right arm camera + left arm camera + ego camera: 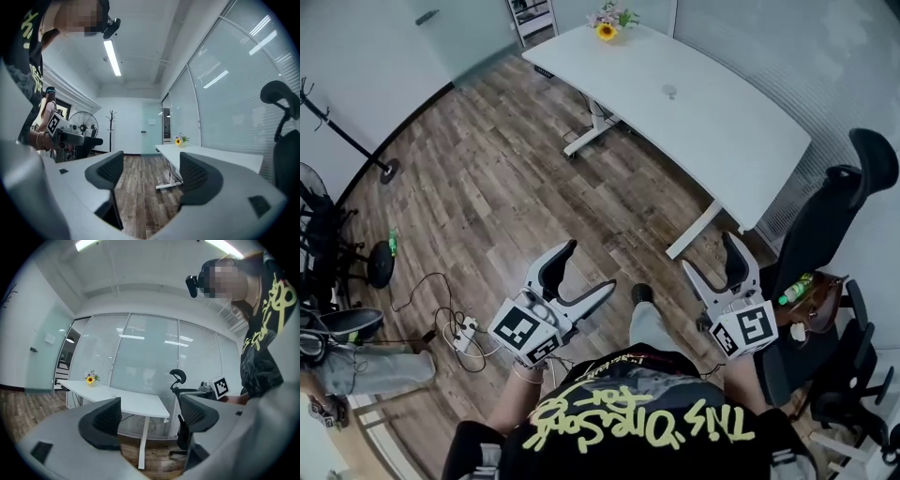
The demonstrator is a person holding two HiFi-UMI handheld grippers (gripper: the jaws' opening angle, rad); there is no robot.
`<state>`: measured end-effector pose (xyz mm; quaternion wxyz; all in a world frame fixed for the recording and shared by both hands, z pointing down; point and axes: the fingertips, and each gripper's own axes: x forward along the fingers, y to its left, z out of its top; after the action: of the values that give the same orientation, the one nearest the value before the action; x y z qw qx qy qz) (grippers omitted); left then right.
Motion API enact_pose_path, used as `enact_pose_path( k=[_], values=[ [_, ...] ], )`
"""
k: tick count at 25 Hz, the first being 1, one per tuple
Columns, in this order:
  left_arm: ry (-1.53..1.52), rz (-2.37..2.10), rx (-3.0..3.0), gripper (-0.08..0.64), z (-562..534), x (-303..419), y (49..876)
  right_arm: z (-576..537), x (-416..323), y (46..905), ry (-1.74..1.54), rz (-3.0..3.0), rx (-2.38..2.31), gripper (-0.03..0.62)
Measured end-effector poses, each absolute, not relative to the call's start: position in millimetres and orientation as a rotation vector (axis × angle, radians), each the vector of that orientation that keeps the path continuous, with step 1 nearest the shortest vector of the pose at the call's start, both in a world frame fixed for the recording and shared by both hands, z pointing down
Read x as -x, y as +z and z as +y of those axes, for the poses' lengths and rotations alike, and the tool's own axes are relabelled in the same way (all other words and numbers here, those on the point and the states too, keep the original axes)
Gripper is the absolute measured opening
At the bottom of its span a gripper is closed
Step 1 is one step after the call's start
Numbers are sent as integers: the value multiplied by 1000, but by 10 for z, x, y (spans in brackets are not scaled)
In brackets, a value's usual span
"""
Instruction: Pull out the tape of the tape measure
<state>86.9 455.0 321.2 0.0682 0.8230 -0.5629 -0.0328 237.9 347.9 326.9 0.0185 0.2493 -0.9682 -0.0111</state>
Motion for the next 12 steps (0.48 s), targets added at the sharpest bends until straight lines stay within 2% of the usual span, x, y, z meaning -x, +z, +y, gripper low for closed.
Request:
enact_pose_path(
  k=[12],
  values=[
    [-113,-1798,-2470,385,3130,-396,2925,2064,-1611,2894,-180,-3072,-584,357]
  ],
)
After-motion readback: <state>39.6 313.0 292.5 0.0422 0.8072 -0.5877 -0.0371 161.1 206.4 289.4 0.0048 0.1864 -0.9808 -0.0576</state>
